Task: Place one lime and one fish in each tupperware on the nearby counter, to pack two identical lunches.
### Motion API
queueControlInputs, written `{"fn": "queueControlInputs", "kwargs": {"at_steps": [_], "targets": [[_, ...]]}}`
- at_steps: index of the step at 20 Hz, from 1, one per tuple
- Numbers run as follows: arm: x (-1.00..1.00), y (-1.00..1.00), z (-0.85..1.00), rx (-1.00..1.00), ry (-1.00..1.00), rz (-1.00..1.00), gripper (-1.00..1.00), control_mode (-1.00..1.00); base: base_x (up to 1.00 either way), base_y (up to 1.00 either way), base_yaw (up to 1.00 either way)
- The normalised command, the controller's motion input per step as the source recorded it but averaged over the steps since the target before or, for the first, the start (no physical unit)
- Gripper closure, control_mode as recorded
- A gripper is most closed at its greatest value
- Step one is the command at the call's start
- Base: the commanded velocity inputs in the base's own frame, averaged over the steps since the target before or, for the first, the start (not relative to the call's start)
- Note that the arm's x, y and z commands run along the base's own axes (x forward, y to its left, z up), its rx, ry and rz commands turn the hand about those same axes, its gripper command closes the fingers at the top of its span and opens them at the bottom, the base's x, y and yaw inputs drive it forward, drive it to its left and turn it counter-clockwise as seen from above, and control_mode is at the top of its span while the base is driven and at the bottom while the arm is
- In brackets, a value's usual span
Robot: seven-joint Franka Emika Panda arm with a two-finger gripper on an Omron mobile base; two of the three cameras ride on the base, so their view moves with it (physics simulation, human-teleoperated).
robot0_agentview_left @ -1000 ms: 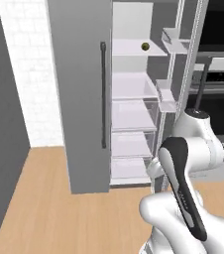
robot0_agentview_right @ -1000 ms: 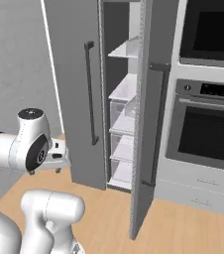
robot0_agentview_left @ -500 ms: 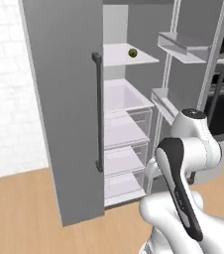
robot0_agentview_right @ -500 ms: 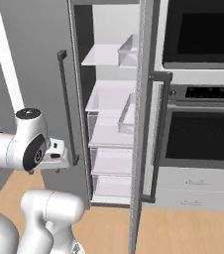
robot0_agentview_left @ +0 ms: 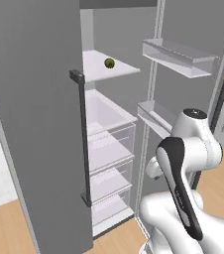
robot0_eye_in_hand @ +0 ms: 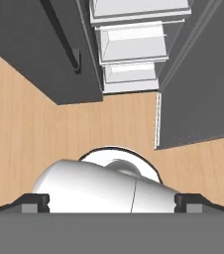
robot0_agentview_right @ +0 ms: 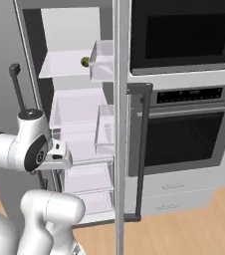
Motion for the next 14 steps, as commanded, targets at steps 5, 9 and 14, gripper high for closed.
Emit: {"fn": "queueControlInputs", "kwargs": {"at_steps": [5,9,14], "targets": [[0.00,0.00,0.00,0.00,0.00,0.00,-1.00,1.00,0.42,0.19,-0.09],[0.00,0.00,0.00,0.00,0.00,0.00,-1.00,1.00,0.40,0.15,-0.07],[0.00,0.00,0.00,0.00,0.00,0.00,-1.00,1.00,0.26,0.08,-0.05]]}}
